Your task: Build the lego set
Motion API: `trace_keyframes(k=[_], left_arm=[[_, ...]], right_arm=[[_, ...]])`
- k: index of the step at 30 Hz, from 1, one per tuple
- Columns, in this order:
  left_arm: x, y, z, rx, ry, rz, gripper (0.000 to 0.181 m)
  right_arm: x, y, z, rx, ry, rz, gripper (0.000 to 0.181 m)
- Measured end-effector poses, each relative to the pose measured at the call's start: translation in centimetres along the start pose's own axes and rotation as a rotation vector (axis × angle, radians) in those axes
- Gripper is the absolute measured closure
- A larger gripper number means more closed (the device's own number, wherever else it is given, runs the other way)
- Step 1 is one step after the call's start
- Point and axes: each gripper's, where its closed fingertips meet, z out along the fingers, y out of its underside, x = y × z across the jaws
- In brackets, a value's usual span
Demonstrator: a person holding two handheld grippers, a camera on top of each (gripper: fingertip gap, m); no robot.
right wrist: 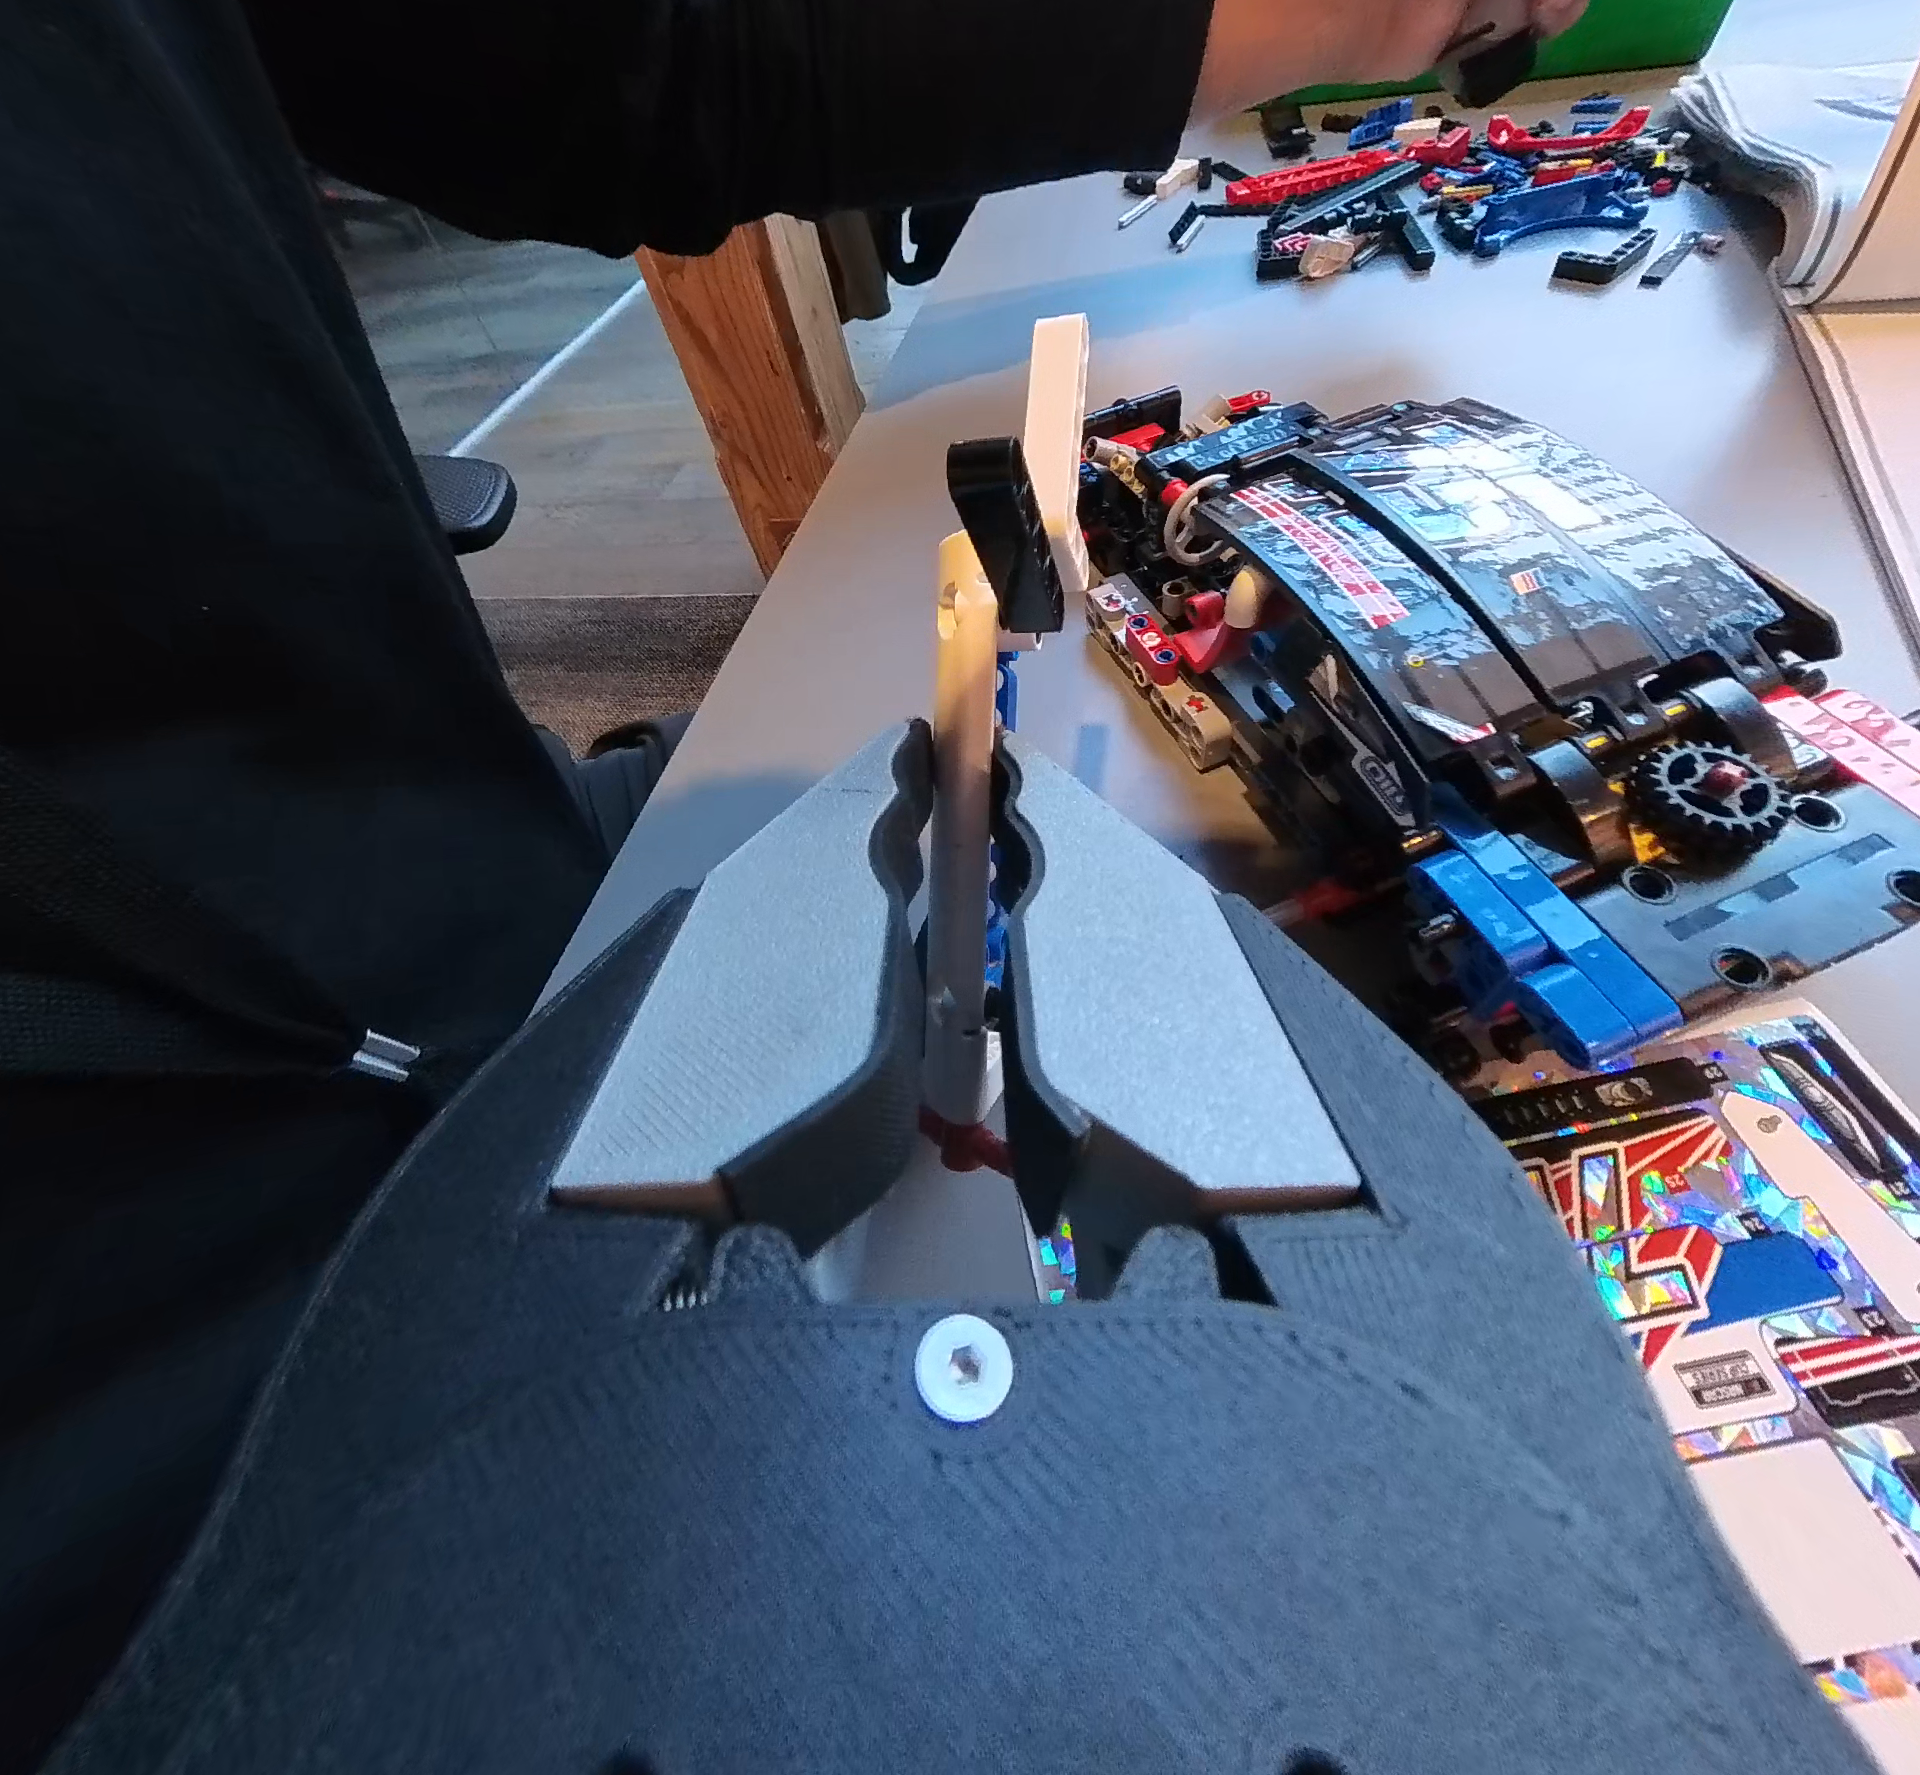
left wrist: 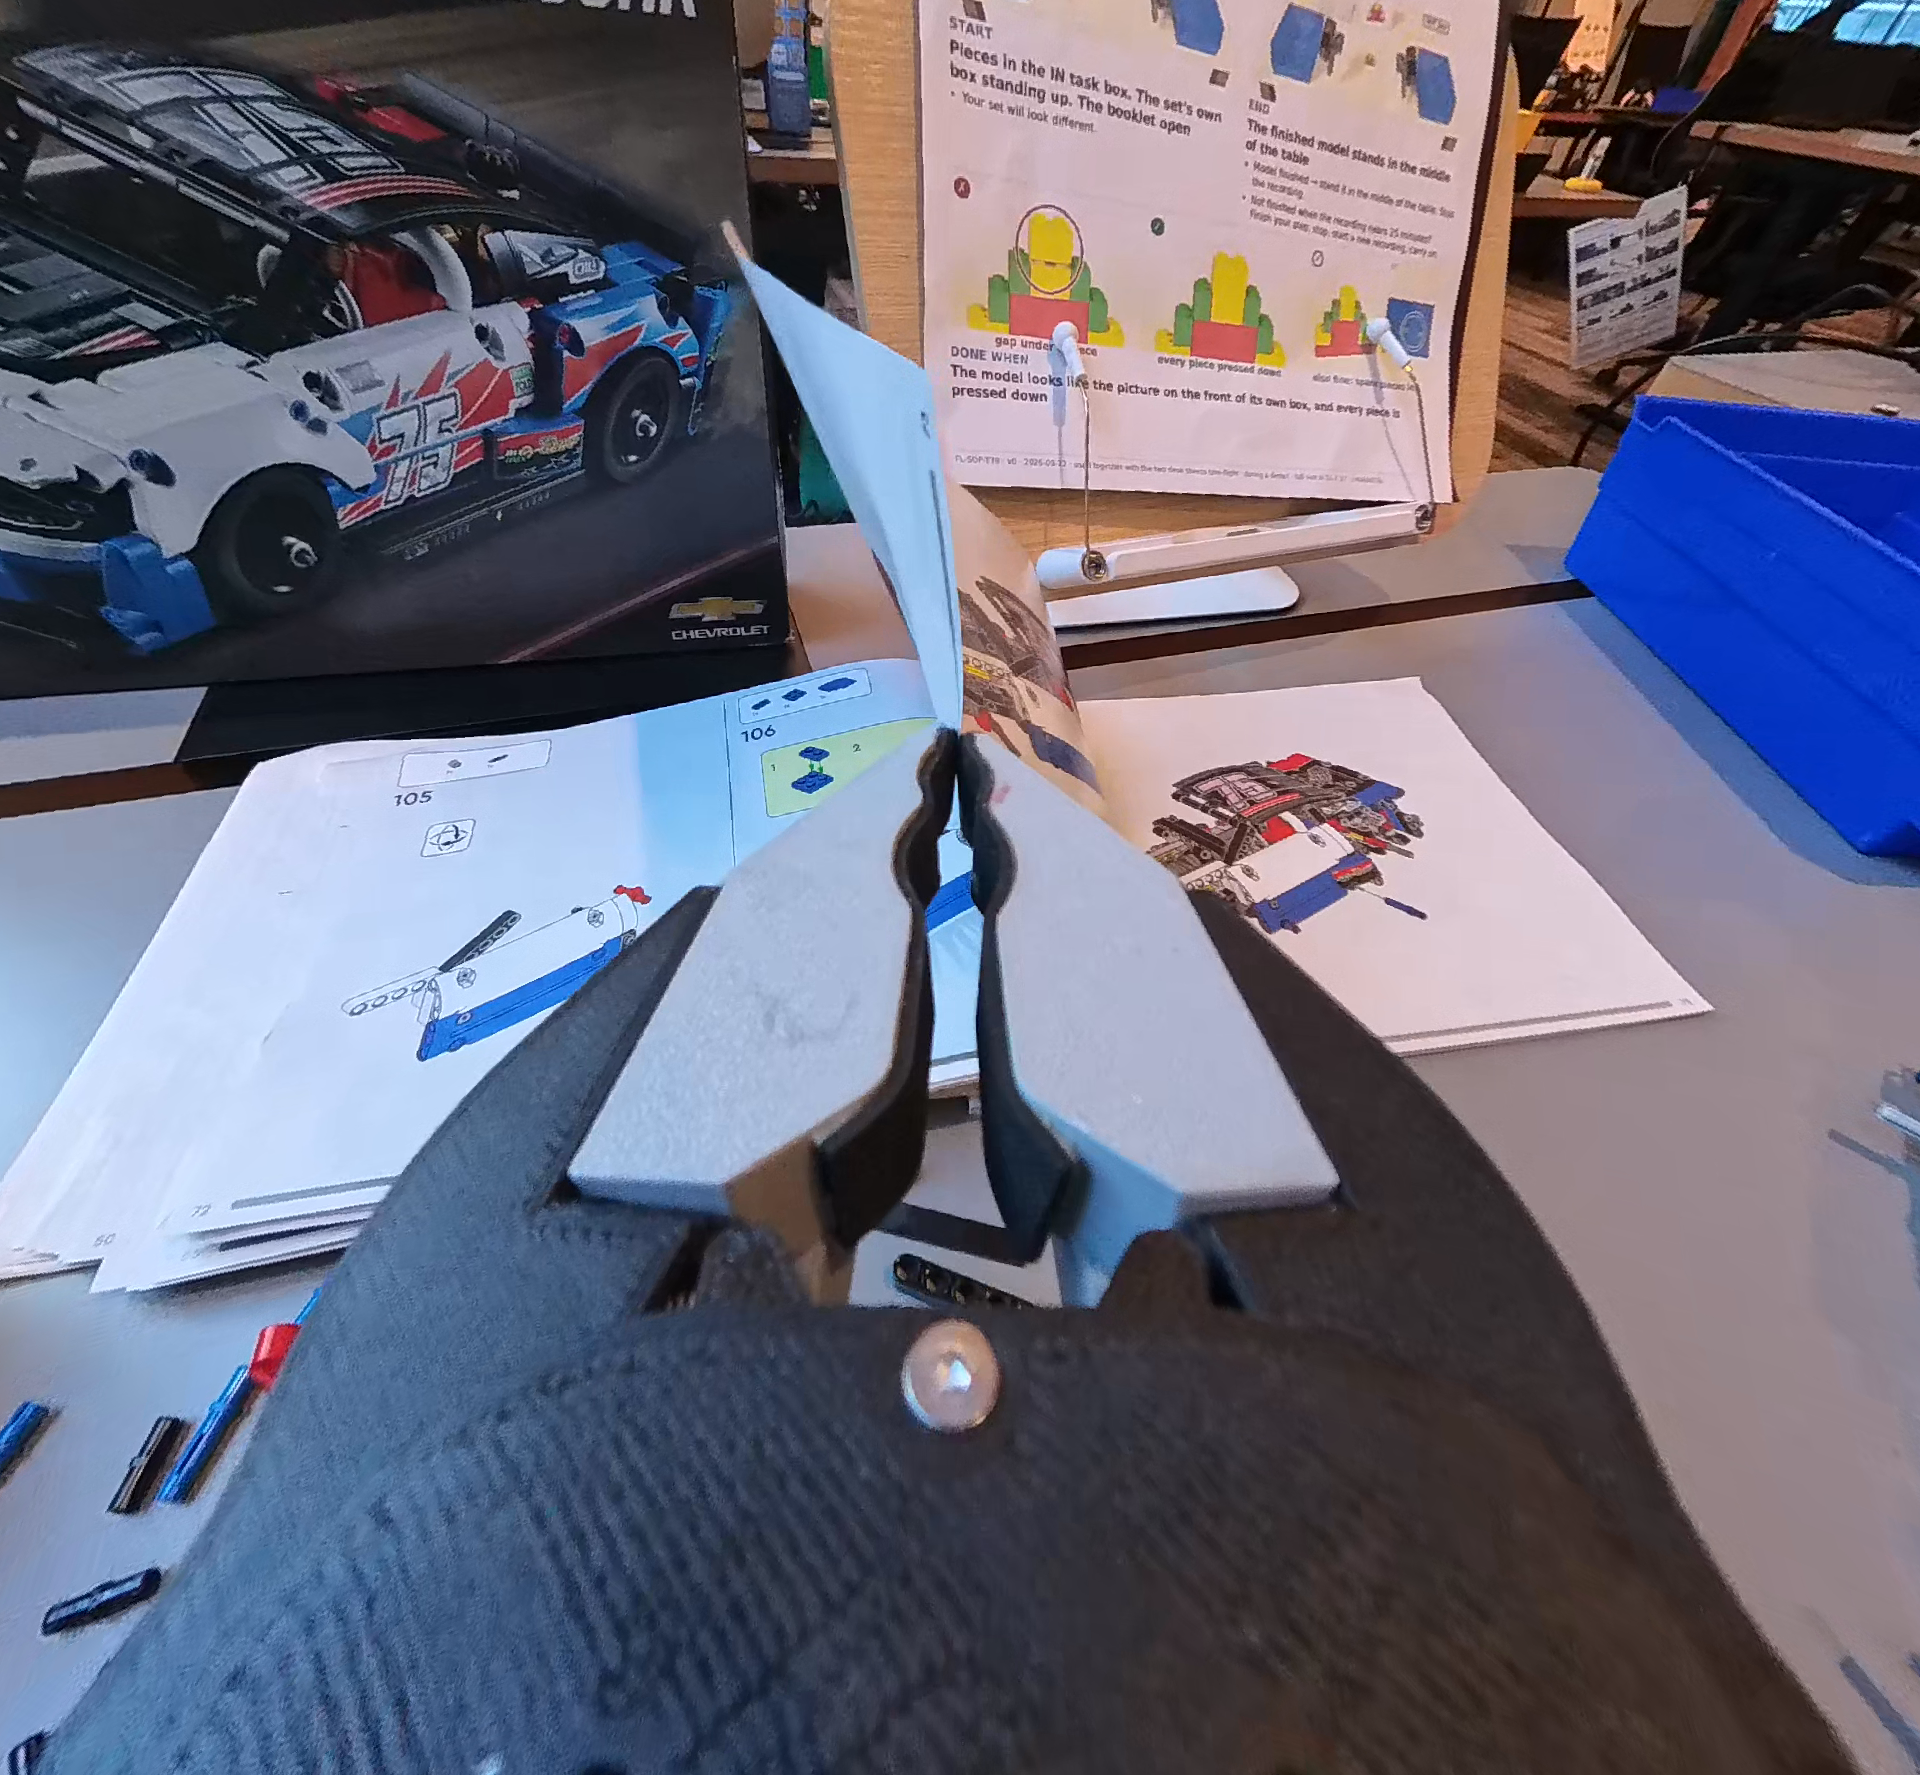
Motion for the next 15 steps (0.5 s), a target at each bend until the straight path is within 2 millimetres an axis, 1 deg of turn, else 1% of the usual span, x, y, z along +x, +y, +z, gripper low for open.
trace_keyframes(k=[15], left_arm=[[0.18, 0.09, 0.26, 0.0, 0.01, 0.011, 0.181]], right_arm=[[0.1, -0.02, -0.07, 0.002, 0.001, 0.006, 0.175]])
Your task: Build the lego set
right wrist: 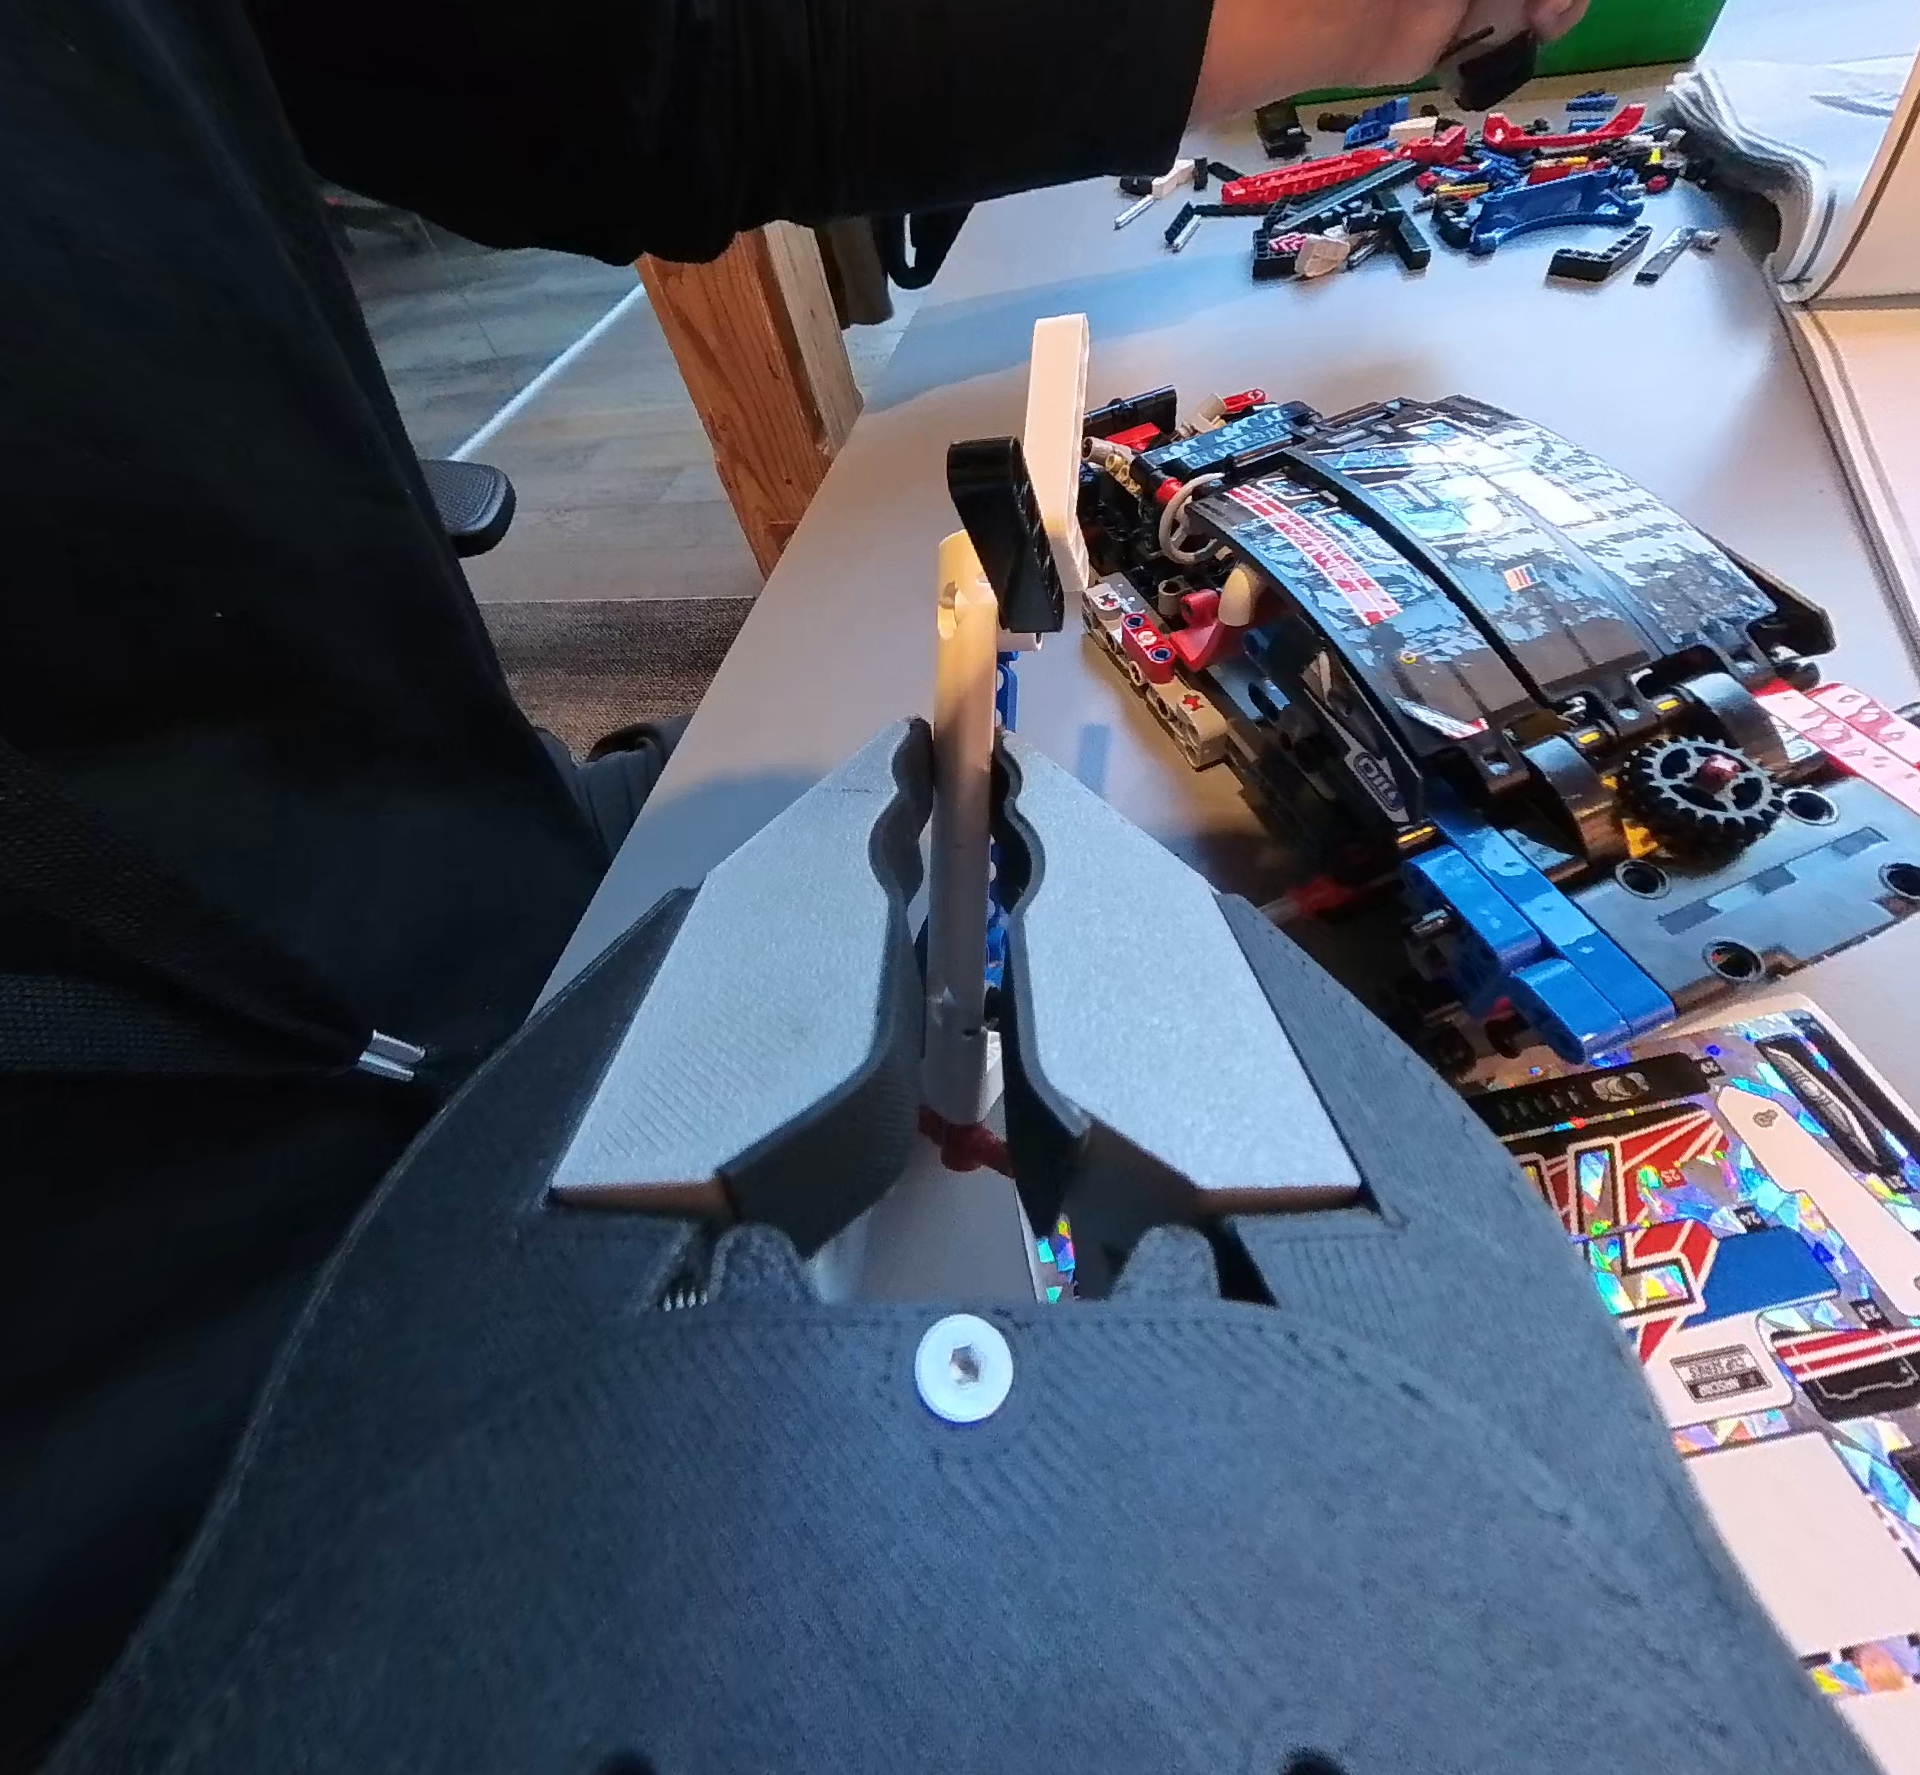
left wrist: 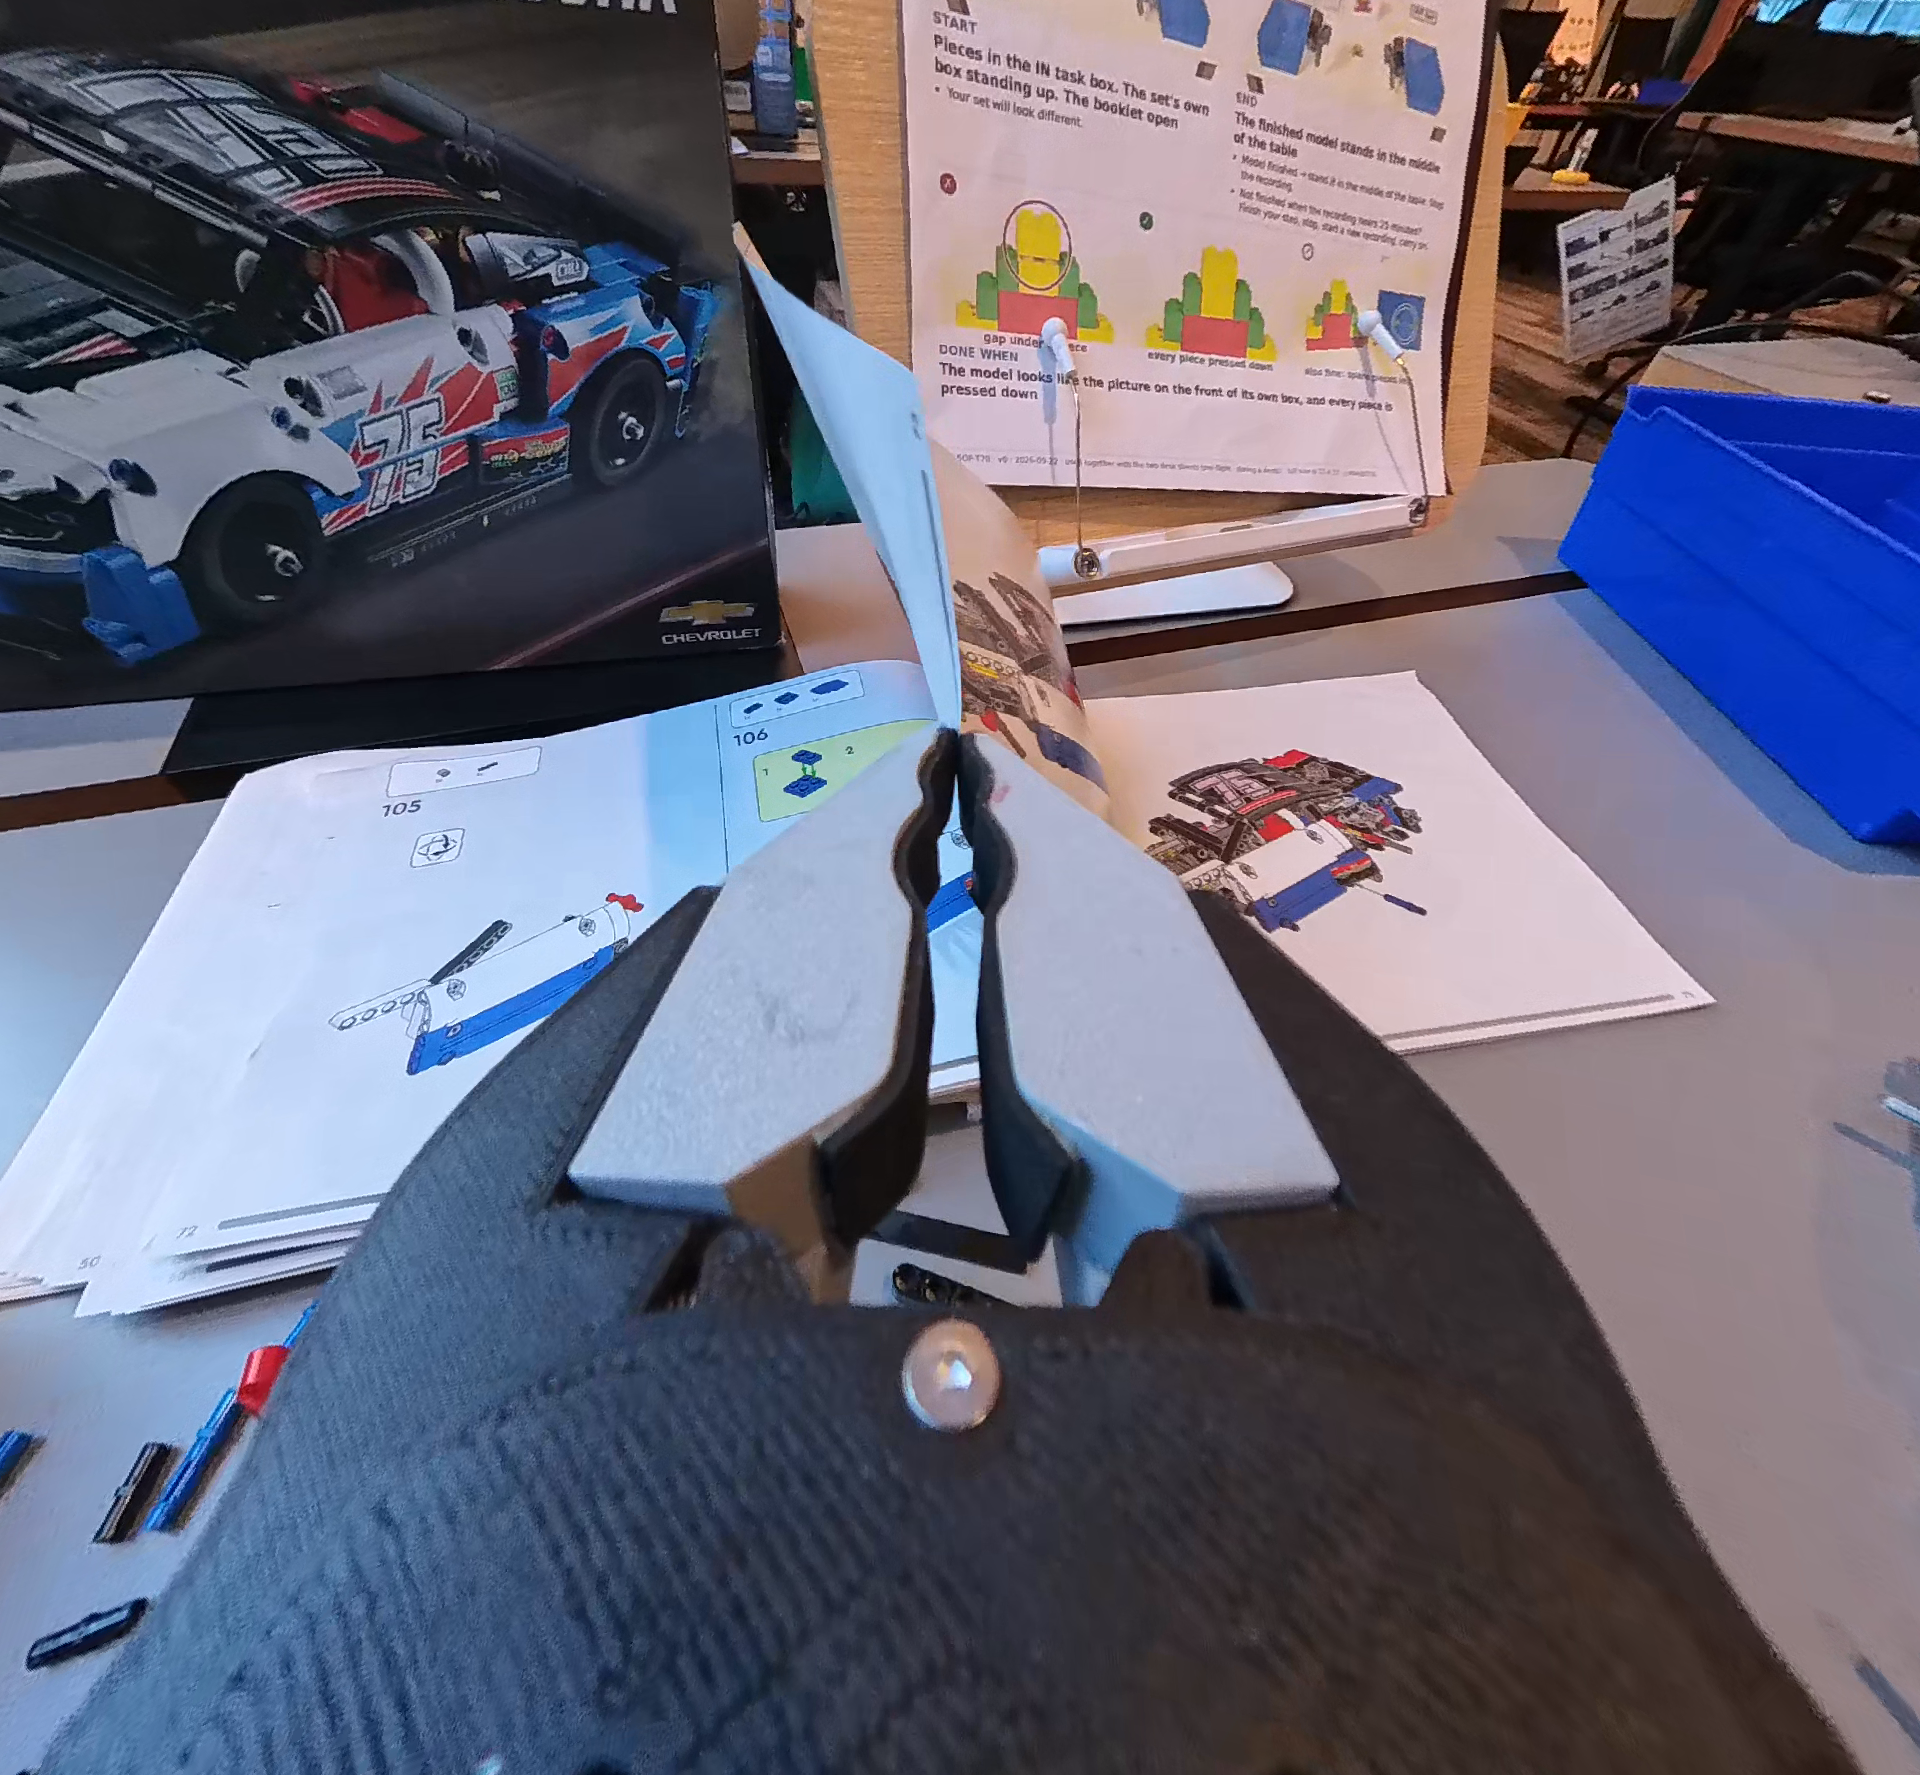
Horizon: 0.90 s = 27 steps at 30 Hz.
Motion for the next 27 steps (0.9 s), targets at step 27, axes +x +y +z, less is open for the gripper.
trace_keyframes(k=[27], left_arm=[[-0.02, 0.44, 0.15, -0.009, -0.005, 0.001, 0.181]], right_arm=[[0.13, -0.01, -0.08, 0.001, 0.003, 0.004, 0.175]])
